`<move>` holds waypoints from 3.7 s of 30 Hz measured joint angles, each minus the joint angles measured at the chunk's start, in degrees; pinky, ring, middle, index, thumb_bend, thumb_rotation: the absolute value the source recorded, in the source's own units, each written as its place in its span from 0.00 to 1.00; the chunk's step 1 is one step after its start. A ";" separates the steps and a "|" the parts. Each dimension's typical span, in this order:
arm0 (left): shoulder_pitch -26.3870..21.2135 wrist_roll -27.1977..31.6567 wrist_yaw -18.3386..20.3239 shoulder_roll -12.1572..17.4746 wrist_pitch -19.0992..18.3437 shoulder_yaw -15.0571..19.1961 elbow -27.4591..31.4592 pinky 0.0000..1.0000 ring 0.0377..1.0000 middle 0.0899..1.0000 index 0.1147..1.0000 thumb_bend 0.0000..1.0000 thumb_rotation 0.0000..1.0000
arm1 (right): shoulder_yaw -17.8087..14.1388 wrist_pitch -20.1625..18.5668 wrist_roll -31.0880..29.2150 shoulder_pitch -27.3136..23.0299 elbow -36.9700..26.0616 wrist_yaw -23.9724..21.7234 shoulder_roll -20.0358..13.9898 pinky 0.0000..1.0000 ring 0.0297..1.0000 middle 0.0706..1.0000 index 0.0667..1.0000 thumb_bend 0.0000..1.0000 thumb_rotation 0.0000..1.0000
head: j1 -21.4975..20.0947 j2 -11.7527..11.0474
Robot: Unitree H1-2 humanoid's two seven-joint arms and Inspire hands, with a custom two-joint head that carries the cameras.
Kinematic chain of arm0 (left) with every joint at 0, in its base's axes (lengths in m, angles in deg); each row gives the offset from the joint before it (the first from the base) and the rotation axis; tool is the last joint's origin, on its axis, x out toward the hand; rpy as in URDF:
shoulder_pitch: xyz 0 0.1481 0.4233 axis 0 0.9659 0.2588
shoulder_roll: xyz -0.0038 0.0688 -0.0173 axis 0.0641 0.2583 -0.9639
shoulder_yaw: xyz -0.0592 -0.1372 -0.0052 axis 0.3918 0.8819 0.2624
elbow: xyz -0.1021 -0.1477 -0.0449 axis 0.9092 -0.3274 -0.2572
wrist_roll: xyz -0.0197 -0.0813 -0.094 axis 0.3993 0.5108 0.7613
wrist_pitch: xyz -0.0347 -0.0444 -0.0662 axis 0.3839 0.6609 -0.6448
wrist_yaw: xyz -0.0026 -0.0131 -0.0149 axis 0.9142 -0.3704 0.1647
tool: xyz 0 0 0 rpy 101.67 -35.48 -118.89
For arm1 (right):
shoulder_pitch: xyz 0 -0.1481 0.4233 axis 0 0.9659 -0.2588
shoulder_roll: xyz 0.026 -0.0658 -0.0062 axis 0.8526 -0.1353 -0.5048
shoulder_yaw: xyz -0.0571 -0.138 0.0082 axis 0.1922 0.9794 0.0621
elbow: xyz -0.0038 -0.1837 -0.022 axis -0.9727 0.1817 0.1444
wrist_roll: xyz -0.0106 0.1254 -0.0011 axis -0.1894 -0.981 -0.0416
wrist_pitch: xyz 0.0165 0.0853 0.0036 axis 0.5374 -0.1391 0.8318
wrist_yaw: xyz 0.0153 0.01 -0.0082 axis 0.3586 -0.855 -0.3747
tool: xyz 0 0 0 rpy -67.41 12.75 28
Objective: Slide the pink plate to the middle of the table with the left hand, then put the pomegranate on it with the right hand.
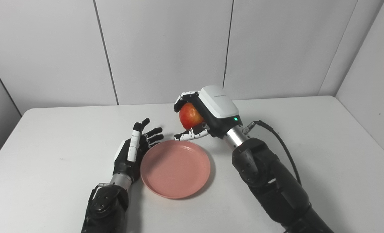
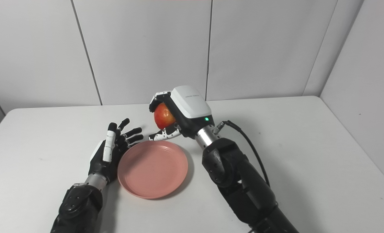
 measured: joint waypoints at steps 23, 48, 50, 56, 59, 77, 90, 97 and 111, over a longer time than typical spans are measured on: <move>-0.01 -0.13 -0.22 -0.05 0.56 -0.18 -0.28 0.77 0.78 0.78 0.93 0.97 0.97 | 6.85 1.24 2.41 2.07 8.62 -3.14 1.10 0.25 0.33 0.40 0.51 0.52 0.01 | -0.18 -0.18; -0.04 -1.18 -0.61 -0.05 1.90 -0.35 -0.97 0.79 0.85 0.85 0.93 0.92 0.97 | 7.69 3.61 2.77 2.03 10.73 -5.57 1.02 0.51 0.67 0.77 0.78 0.96 0.98 | -0.18 -0.09; -0.04 -1.19 -0.58 -0.04 2.18 -0.38 -1.13 0.79 0.84 0.84 0.93 0.92 0.98 | 7.69 3.63 2.77 2.03 10.72 -5.57 1.02 0.51 0.67 0.77 0.79 0.96 0.98 | -0.26 0.00; -0.04 -1.25 -0.61 -0.01 2.21 -0.56 -1.13 0.78 0.81 0.83 0.93 0.94 0.98 | 7.66 3.67 2.56 2.03 10.05 -5.59 0.98 0.51 0.69 0.78 0.80 0.95 0.98 | -0.26 0.00; -0.04 -1.23 -0.61 -0.01 2.20 -0.55 -1.12 0.76 0.78 0.81 0.92 0.95 0.98 | 7.64 3.67 2.55 2.03 9.83 -5.60 0.97 0.52 0.70 0.78 0.80 0.95 1.00 | -0.26 0.00; -0.03 -0.93 -1.06 -0.16 1.00 0.60 -0.24 0.75 0.78 0.76 0.92 1.00 0.91 | -3.46 3.68 -2.51 3.71 3.45 0.34 1.40 0.48 0.62 0.73 0.77 0.82 1.00 | -0.53 0.00; 0.73 -13.48 -16.98 -2.76 18.80 2.66 -4.48 1.00 1.00 0.99 1.00 0.91 1.00 | -24.14 3.23 -33.55 8.21 13.83 6.45 14.04 0.80 0.84 0.83 0.85 0.87 1.00 | -0.18 0.26; 0.52 -14.16 -17.59 -1.80 16.00 2.48 -4.65 1.00 1.00 1.00 1.00 0.95 1.00 | -29.62 5.16 -41.76 8.85 20.83 10.43 16.31 0.95 0.90 0.90 0.89 0.80 1.00 | 0.18 0.62; -0.03 -11.60 -15.53 -0.75 8.21 1.88 -3.92 1.00 1.00 1.00 1.00 0.95 1.00 | -29.10 12.53 -43.80 9.25 26.98 13.60 16.05 1.00 0.96 0.93 0.93 0.78 1.00 | 0.62 0.79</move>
